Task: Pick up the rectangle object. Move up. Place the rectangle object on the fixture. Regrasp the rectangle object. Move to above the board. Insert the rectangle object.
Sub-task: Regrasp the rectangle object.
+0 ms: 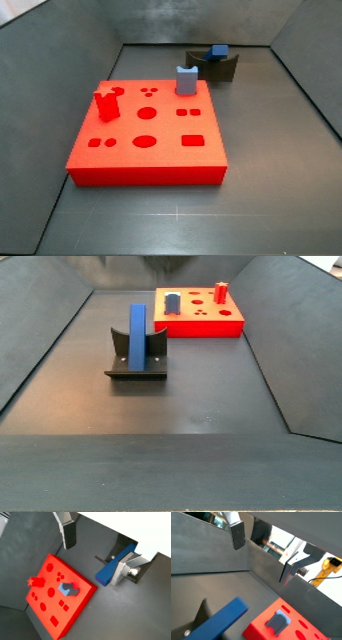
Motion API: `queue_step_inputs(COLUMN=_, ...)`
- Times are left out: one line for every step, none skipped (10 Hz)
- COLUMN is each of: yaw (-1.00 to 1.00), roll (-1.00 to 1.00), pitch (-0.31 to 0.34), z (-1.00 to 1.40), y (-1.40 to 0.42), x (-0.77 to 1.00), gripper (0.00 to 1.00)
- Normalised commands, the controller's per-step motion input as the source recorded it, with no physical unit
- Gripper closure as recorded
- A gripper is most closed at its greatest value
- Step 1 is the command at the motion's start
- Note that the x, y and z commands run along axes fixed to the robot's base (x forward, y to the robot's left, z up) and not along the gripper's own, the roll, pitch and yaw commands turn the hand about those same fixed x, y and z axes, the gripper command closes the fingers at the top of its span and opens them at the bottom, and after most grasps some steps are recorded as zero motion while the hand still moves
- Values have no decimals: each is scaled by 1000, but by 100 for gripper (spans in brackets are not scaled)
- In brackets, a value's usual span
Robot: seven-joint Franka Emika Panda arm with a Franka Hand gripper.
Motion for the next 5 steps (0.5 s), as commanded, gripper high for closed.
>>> queue_step_inputs(yaw=31, roll=1000, pitch=31, z=373, y=-759, x=-55, gripper=0)
queue_step_inputs(yaw=31, roll=1000, pitch=29, z=167, y=-573, x=-27, gripper=0)
queue_step_inputs(yaw=32, roll=1000, pitch=30, z=82, y=-371, x=-6, gripper=0)
queue_step_inputs(yaw=32, roll=1000, pitch=30, z=59, y=-96, x=-6, gripper=0)
queue_step_inputs(yaw=33, roll=1000, pitch=28, z=41, y=-35, x=-14, gripper=0)
